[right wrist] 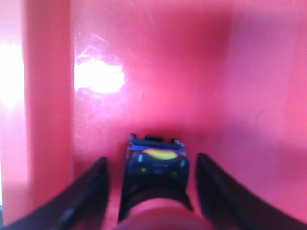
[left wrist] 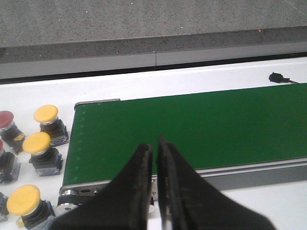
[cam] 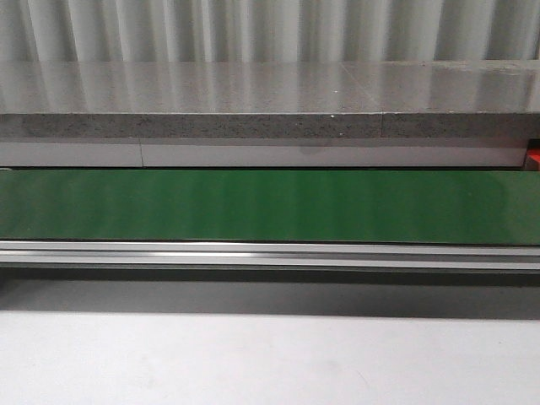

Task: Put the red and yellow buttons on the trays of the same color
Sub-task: 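Move the red button into the red tray and release it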

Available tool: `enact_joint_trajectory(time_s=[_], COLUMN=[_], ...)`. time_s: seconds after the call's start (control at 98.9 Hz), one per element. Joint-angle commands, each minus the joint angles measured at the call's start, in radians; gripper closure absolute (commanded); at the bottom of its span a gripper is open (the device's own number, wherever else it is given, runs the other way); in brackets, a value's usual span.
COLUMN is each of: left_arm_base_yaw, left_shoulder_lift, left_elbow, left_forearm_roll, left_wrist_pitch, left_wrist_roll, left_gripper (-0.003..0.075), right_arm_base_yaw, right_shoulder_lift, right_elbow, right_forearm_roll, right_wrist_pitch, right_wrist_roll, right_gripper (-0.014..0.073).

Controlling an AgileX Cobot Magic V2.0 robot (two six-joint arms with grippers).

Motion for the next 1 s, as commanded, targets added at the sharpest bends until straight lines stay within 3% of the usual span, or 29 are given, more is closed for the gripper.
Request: enact_joint_trajectory(time_s=[0.0,0.222,0.313,0.384,0.576,0.677,0.991], left_arm_base_yaw=[-0.003,-0.003,-0.003,-0.003,-0.003,-0.003,-0.003], left_shoulder_lift=[0.004,0.004,0.004,0.004,0.004,0.004,0.004], left_elbow=[-0.027,-0.027,-0.027,-0.027,-0.027,-0.027,-0.027], left_forearm_roll=[-0.013,-0.013,-0.013,-0.013,-0.013,-0.013,-0.013], left_wrist_pitch=[-0.08,-0.08,-0.08,-0.08,-0.08,-0.08,-0.08], left_wrist_roll=[-0.002,-0.002,-0.002,-0.002,-0.002,-0.002,-0.002], left_gripper=[0.0726,0.0726,0.0726,0.0726,0.0726,0.0726,0.0726], right_arm_base_yaw=[-0.008,-0.008,-0.008,-0.004,0.037,0.073,0.22], right_shoulder_lift=[-0.065,-0.095,-0.139,-0.19,-0.35,-0.433,-0.687], right_elbow=[-0.032,-0.032,-0.019,0.011,0.134,0.202,0.465], right_forearm_roll=[-0.002,0.012,0.037,0.056,0.066,0.066,0.071], right_wrist_pitch=[-0.03,-0.04,-0.059,-0.095,-0.151,-0.158,-0.19], right_wrist_roll=[-0.01,-0.007,-0.006,-0.006,-0.006,-0.006,0.126], right_gripper=[0.0058,0.0045,0.0087,0.0181,0.0536,0.0667,0.0661])
